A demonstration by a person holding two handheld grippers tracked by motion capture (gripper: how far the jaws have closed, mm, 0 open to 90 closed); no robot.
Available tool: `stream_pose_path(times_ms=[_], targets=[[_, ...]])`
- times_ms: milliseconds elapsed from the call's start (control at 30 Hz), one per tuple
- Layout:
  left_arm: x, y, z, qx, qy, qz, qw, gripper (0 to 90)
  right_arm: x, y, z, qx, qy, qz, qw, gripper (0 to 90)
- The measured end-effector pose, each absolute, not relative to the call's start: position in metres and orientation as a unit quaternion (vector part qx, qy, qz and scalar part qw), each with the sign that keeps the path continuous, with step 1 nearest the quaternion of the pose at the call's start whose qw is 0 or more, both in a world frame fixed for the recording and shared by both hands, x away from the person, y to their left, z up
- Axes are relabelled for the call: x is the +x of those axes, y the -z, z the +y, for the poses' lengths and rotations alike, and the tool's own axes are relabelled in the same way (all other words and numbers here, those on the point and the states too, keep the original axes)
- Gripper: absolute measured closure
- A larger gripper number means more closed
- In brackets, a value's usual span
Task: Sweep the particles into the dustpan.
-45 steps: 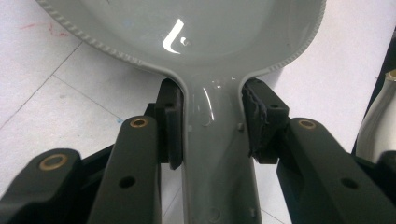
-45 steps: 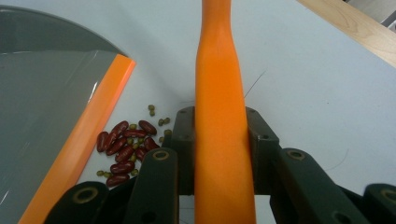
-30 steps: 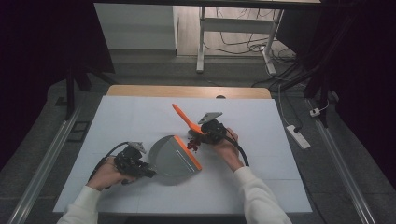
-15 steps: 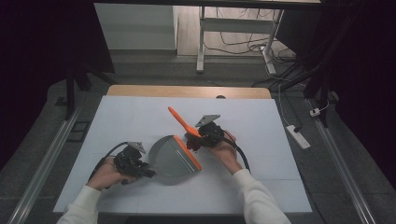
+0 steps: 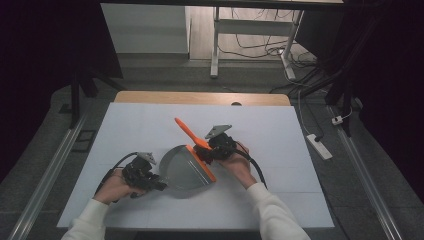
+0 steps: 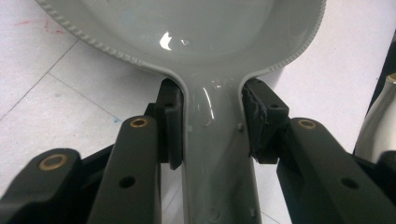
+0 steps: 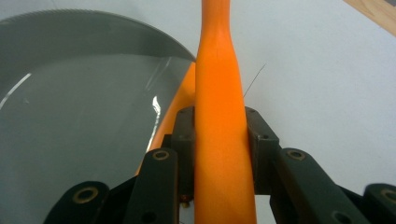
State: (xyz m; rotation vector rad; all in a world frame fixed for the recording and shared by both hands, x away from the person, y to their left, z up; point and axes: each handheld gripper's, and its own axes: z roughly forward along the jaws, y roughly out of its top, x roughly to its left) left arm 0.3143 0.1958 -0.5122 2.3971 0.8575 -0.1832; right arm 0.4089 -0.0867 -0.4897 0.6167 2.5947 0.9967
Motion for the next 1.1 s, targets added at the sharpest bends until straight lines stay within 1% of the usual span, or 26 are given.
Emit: stream_pose_path(times_ms=[567,1100], targets=[[0.314,0.512,0.195,0.899,0.067,0.322,0.290,61.8,0.404,0.490,-0.080,0.203,-0.344,0.904,0.150,69.9],[0.314,0.512,0.195,0.899,0.066,0.322,0.288,61.7,0.392,0.486,-0.066,0.179,-0.354,0.907,0.141,69.9]])
